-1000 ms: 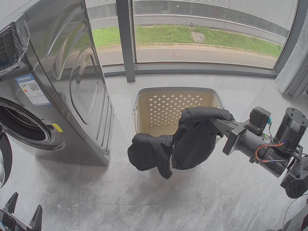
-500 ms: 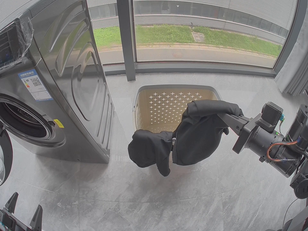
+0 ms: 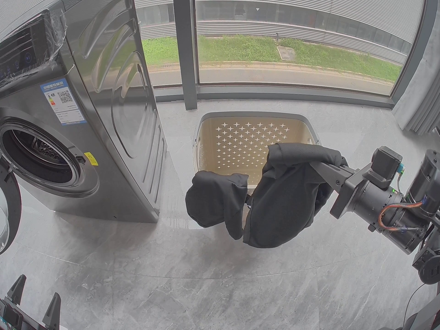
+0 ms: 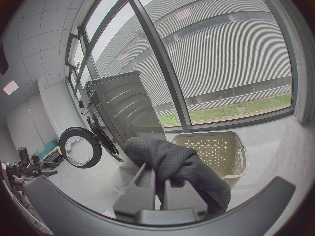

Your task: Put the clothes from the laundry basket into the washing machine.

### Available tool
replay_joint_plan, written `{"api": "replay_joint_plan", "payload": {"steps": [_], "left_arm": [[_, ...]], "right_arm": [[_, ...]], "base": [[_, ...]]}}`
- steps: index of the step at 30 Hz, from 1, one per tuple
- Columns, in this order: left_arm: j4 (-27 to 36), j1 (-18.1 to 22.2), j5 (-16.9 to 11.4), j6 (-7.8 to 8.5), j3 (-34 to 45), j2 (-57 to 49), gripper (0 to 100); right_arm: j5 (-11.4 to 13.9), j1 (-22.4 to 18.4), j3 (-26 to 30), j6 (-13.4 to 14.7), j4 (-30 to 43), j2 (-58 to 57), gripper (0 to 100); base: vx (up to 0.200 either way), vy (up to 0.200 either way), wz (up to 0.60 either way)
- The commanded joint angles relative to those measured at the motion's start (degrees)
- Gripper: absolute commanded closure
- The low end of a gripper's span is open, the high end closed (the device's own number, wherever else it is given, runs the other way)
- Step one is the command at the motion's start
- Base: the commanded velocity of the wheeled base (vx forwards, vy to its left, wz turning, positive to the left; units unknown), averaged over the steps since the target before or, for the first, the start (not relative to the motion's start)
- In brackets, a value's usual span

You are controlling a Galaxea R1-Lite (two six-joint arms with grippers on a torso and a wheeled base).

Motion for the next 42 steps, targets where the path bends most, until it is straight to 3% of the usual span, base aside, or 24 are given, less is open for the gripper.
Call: {"api": "replay_joint_plan", "payload": {"steps": [1,38,42], "left_arm": [[-0.02,0.00,-0.06,-0.04,0.84,-0.14,0],[-0.02,-0.26,0.02,-0.22,0.75,0.04,0],[-0.02,-0.26,-0.06,-0.22,0.75,0.04,0]], "right_arm": [[-1.58,-0.29,-0.25,0.11,0.10,0.94,100],[-1.49,1.29,-1.48,0.37,-0.87,0.94,100],[-1.49,1.29,-1.48,0.28,-0.87,0.94,100]], "base": [[0.000,0.200,0.00],[0.000,0.200,0.00],[0.000,0.000,0.00]]}}
